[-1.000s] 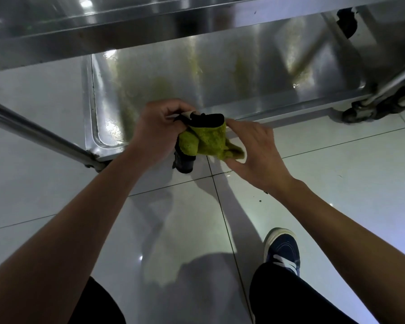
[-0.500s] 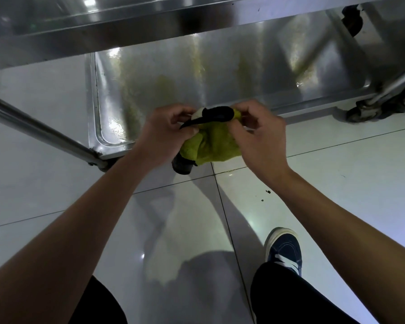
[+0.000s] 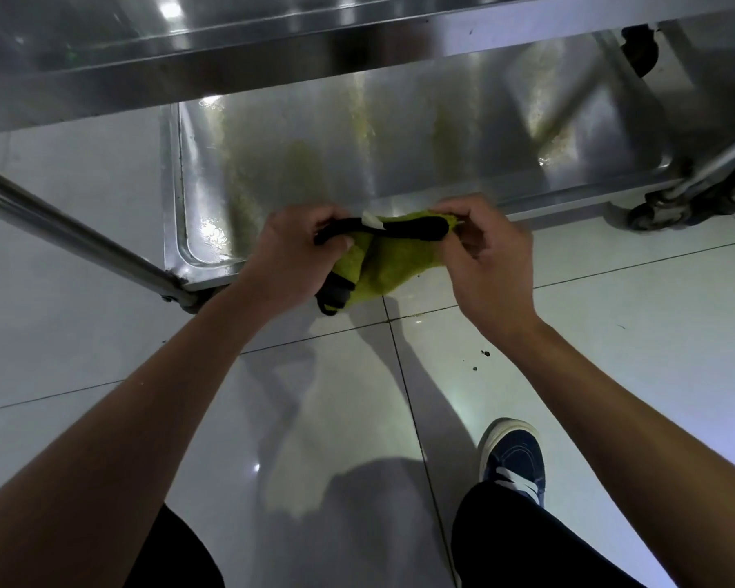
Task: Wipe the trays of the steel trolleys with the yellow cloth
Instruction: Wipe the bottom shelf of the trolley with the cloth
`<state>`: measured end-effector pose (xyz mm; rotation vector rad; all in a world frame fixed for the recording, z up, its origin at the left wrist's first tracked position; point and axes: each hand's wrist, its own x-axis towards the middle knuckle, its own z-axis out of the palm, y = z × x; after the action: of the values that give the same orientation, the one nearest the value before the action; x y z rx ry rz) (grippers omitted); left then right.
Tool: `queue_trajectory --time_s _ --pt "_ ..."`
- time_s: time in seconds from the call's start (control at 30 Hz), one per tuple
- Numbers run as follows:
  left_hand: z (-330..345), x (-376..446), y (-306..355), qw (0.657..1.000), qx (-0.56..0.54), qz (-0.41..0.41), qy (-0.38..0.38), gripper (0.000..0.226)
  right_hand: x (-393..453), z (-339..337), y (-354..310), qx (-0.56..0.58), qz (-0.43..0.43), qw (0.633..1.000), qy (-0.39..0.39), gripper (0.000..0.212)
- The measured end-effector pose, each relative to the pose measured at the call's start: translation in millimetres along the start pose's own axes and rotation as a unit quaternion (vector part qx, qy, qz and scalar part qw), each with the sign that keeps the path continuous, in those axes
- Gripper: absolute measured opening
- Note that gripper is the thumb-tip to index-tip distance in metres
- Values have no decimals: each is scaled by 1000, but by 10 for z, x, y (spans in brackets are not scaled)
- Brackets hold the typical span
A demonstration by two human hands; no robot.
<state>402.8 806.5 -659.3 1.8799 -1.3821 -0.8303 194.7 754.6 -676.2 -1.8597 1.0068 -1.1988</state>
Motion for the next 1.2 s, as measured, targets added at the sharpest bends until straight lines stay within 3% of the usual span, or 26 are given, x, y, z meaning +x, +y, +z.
queue_trajectory --time_s 0.1,0.33,0.47,0.67,0.83,1.0,1.13,1.2 --pt "-48 -23 25 996 81 42 21 25 19 -15 -14 15 41 999 10 39" --pt "-150 -38 59 982 148 98 67 23 -25 -32 -22 48 53 997 6 36" --pt "-175 -62 172 978 121 137 104 28 -103 -64 43 31 61 998 5 17" --pt "-185 -87 279 982 64 148 102 27 -213 -50 117 18 45 999 -23 15" --pt "-176 -137 334 982 64 137 113 29 -381 -1 221 -4 23 995 -97 29" --pt "-217 -176 392 981 53 141 124 31 -645 229 346 -59 99 972 -205 68" --pt "-259 -224 408 980 38 133 144 30 -643 463 364 -77 152 973 -158 60" --pt "-297 -239 407 980 27 130 150 29 -584 532 374 -94 138 975 -145 54"
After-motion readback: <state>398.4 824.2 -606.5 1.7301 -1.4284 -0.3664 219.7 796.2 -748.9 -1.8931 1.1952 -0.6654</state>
